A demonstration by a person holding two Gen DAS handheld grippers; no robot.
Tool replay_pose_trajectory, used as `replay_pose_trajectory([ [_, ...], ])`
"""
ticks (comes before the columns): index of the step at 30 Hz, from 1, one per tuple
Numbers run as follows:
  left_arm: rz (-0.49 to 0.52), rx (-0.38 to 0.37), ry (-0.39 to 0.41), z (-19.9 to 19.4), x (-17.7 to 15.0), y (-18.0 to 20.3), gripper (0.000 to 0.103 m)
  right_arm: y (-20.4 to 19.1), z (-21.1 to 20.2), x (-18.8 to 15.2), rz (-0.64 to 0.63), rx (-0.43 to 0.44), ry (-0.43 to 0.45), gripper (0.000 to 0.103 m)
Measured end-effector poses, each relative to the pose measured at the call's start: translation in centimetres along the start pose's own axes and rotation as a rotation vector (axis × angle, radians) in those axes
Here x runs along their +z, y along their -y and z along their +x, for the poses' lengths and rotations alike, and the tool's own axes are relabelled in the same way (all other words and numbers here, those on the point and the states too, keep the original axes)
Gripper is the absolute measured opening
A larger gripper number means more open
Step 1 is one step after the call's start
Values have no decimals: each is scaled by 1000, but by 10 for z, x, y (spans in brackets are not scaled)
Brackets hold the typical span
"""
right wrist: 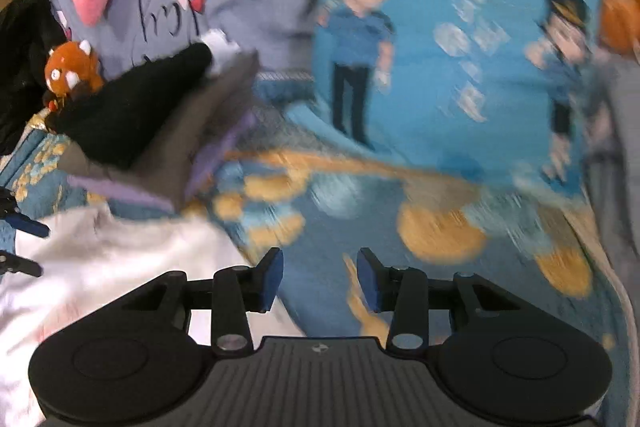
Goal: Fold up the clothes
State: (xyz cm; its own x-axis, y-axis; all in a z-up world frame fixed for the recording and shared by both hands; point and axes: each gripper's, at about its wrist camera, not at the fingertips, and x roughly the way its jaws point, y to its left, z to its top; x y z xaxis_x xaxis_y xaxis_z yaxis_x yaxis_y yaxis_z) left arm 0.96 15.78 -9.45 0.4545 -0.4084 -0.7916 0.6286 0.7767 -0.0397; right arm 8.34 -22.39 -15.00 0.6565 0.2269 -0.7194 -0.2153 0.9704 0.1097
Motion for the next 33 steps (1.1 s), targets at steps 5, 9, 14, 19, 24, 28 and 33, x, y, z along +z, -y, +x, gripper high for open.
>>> replay_pose_trajectory([
  [5,71,-74,-23,12,-4,54,72,29,-13,-55,152,40,-41,41],
  [9,80,-136,-15,24,5,85,74,32,-30,-98,363,124,-9,41],
  [14,108,-125,-7,48,33,111,80,20,-45,-143,565,198,5,41],
  [19,68,-93,6,76,67,112,82,12,-60,-179,841,308,51,41],
  [24,58,-88,-22,104,84,110,84,8,-52,-195,1036,428,115,42],
  [28,46,-51,-89,128,81,106,87,19,-25,-195,1233,484,156,42],
  [33,54,-4,-114,139,64,102,88,18,-19,-190,1358,452,285,7],
])
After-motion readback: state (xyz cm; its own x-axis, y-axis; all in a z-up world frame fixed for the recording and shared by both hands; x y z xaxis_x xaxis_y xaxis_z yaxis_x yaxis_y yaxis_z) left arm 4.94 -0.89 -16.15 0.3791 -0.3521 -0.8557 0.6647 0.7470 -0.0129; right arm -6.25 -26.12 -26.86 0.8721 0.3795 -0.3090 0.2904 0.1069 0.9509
